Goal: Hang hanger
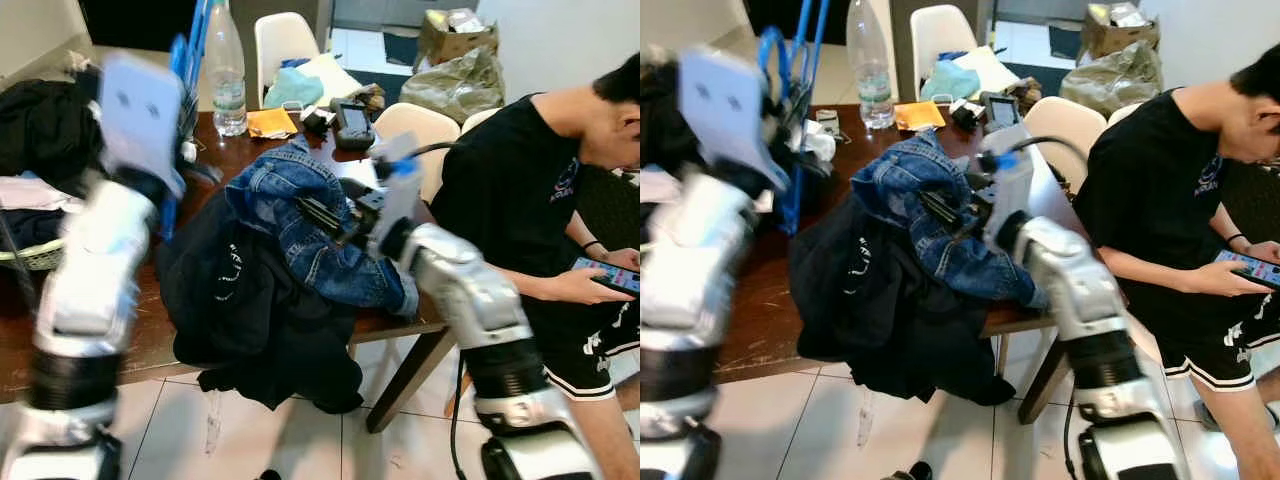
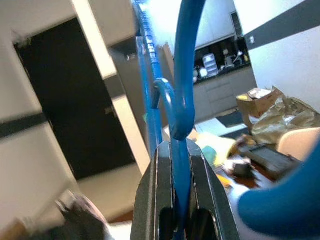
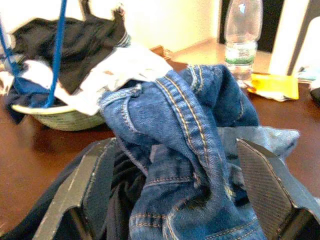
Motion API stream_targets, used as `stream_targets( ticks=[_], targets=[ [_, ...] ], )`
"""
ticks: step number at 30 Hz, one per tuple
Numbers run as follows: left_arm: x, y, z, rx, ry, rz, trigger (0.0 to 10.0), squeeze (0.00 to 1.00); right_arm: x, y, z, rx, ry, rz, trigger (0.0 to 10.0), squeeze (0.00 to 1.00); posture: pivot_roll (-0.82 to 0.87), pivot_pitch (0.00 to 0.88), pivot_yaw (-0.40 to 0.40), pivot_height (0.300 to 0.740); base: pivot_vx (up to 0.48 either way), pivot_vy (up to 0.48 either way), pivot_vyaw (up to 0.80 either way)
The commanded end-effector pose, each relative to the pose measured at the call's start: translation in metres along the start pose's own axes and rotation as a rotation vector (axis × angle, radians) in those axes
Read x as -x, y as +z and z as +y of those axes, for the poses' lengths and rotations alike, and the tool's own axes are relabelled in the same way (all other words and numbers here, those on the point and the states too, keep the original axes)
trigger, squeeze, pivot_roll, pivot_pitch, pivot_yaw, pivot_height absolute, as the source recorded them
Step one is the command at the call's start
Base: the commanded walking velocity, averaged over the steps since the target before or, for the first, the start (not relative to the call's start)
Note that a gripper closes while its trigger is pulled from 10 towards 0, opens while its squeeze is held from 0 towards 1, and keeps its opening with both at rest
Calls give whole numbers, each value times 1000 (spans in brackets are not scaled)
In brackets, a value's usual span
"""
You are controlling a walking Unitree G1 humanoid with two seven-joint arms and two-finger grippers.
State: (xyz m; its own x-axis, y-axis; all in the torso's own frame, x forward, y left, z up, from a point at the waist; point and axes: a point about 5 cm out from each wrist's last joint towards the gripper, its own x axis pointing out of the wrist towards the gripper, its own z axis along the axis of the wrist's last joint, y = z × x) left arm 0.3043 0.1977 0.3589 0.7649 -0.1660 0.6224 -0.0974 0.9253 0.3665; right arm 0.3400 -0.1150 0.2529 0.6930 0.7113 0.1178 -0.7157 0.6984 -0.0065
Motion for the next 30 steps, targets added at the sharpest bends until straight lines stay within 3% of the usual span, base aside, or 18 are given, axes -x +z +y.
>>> stream_targets(
  ticks=[1, 6, 7, 8, 9, 12, 14, 17, 18, 19, 20, 22, 23, 25, 26, 27, 28, 30],
  targets=[
    [-4, 5, 9, 1, -38, -5, 10000, 0, 9, -2, -1, -17, 40, 14, 10000, 1000, 134, 140, -65, 740, 0, 0, 0],
    [-6, 12, 10, -6, -244, 22, 10000, 0, 24, 12, -18, 12, -15, -31, 10000, 1000, 134, 142, -61, 740, 0, 0, 0],
    [-4, 11, 10, 21, -312, 45, 10000, 0, 28, 20, -24, 20, -36, -70, 10000, 835, 135, 143, -59, 740, 0, 0, 0],
    [-4, 11, 10, 21, -312, 45, 10000, 0, 28, 20, -24, 20, -36, -70, 10000, 835, 135, 143, -59, 740, 0, 0, 0],
    [-1, 11, 12, 127, -422, 91, 10000, 0, 38, 41, -32, 59, -57, -190, 10000, 0, 138, 143, -57, 740, 0, 0, 0],
    [0, 11, 13, 171, -464, 105, 10000, 0, 42, 50, -34, 78, -61, -243, 10000, 0, 138, 143, -57, 740, 0, 0, 0],
    [6, 9, 16, 345, -629, 185, 10000, 0, 63, 81, -40, 116, -33, -422, 10000, 0, 143, 143, -53, 740, 0, 0, 0],
    [8, 8, 17, 405, -698, 210, 10000, 0, 72, 92, -41, 131, -13, -479, 10000, 0, 143, 143, -53, 740, 0, 0, 0],
    [12, 9, 18, 424, -794, 220, 10000, 0, 82, 104, -39, 160, 37, -526, 10000, 0, 149, 143, -50, 740, 0, 0, 0],
    [12, 9, 18, 424, -794, 220, 10000, 0, 82, 104, -39, 160, 37, -526, 10000, 0, 149, 143, -50, 740, 0, 0, 0],
    [19, 8, 19, 428, -912, 245, 10000, 0, 93, 116, -32, 214, 133, -536, 10000, 0, 150, 143, -46, 740, 0, 0, 0],
    [19, 8, 19, 428, -912, 245, 10000, 0, 93, 116, -32, 214, 133, -536, 10000, 0, 150, 143, -46, 740, 0, 0, 0],
    [25, 6, 21, 431, -1021, 275, 10000, 0, 102, 122, -22, 276, 245, -511, 10000, 0, 147, 143, -43, 740, 0, 0, 0],
    [25, 6, 21, 431, -1021, 275, 10000, 0, 102, 122, -22, 276, 245, -511, 10000, 0, 147, 143, -43, 740, 0, 0, 0],
    [30, 3, 24, 425, -1113, 318, 10000, 0, 110, 128, -13, 336, 354, -469, 10000, 0, 142, 142, -40, 740, 0, 0, 0],
    [30, 3, 24, 425, -1113, 318, 10000, 0, 110, 128, -13, 336, 354, -469, 10000, 0, 142, 142, -40, 740, 0, 0, 0],
    [35, 3, 25, 411, -1223, 356, 10000, 0, 114, 135, 0, 409, 482, -409, 10000, 0, 139, 140, -33, 740, 0, 0, 0],
    [35, 3, 25, 411, -1223, 356, 10000, 0, 114, 135, 0, 409, 482, -409, 10000, 0, 139, 140, -33, 740, 0, 0, 0]
  ],
)
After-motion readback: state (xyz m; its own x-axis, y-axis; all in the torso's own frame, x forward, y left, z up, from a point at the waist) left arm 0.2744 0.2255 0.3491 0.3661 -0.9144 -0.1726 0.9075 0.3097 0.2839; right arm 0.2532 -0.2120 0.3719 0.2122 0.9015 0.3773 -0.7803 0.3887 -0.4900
